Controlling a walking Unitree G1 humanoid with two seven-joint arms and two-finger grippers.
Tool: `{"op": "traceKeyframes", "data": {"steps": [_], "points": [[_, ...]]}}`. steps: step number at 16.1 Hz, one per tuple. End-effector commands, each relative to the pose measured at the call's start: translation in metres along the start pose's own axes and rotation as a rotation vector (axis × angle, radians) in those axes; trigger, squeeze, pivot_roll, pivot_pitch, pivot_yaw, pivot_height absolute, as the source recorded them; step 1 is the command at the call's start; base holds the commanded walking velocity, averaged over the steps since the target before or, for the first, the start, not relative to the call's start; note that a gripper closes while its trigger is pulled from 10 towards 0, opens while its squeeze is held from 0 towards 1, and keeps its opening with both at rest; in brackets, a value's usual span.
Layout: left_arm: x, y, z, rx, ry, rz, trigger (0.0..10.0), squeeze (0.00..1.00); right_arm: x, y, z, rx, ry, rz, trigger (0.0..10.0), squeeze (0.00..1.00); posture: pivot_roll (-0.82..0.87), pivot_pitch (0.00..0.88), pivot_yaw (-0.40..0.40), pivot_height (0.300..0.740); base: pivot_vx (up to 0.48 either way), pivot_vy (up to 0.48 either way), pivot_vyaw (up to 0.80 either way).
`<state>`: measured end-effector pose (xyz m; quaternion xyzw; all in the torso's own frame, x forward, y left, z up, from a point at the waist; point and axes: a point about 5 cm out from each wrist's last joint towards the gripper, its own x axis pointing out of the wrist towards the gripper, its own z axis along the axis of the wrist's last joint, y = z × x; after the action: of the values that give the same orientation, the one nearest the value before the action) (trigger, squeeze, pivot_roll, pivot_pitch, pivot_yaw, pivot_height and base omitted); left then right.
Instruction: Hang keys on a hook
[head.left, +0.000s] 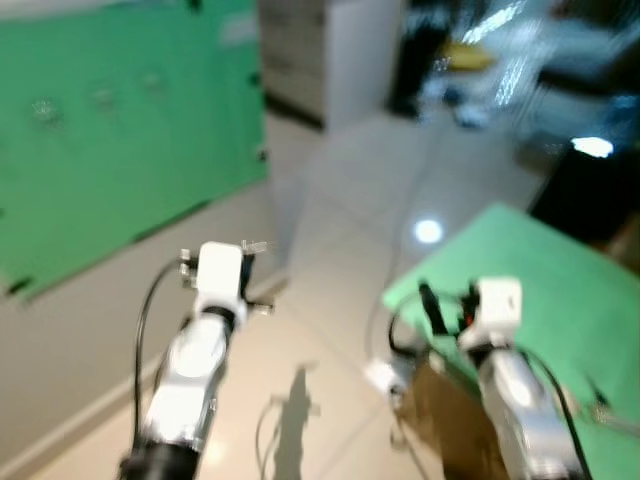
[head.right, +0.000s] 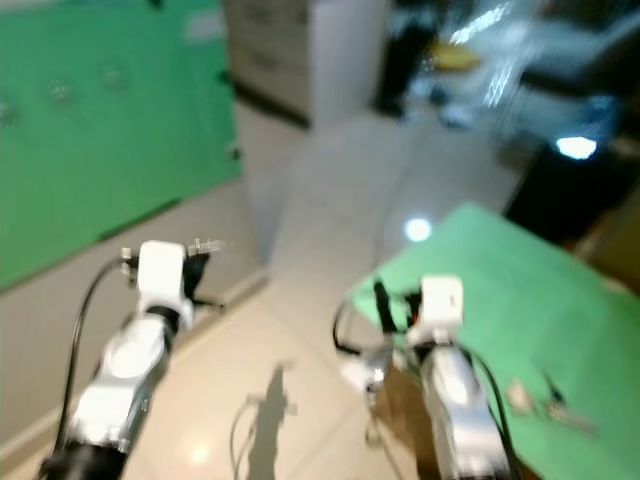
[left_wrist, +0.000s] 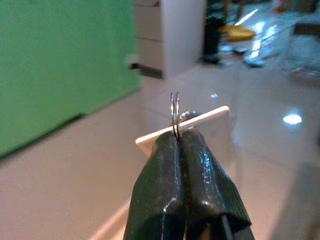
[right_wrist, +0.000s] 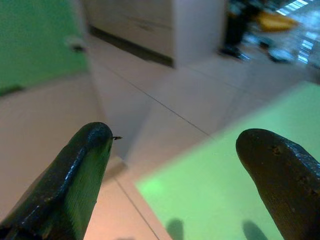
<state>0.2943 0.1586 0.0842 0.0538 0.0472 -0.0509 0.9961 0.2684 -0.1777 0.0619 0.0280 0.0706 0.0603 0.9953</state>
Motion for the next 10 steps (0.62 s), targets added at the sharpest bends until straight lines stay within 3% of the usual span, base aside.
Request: {"op": "traceKeyframes", "data": {"steps": [1,4,7,10], "points": [[0.002,0.001,0.004,0.025,-0.021,-0.001,10.0,0.00,0.001,0.000,0.000,0.003,-0.005,0.000,10.0,0.26,-0.05,0.000,0.036,0.740,0.000,0.000,0.44],[0.003,0.000,0.003,0.021,-0.008,-0.003,10.0,0.00,-0.002,-0.001,-0.002,-0.025,0.002,0.020,10.0,0.26,-0.05,0.000,0.037,0.740,0.000,0.000,0.44],[0.004,0.004,0.000,-0.095,0.011,0.070,10.0,0.00,-0.008,-0.004,-0.002,-0.035,-0.008,0.011,10.0,0.28,-0.07,0.000,0.033,0.740,0.000,0.000,0.44],[-0.021,0.014,-0.027,-0.049,0.115,0.068,10.0,0.00,-0.028,-0.010,-0.011,-0.035,0.019,-0.029,10.0,0.31,-0.09,0.000,0.020,0.740,0.000,0.000,0.44]]}}
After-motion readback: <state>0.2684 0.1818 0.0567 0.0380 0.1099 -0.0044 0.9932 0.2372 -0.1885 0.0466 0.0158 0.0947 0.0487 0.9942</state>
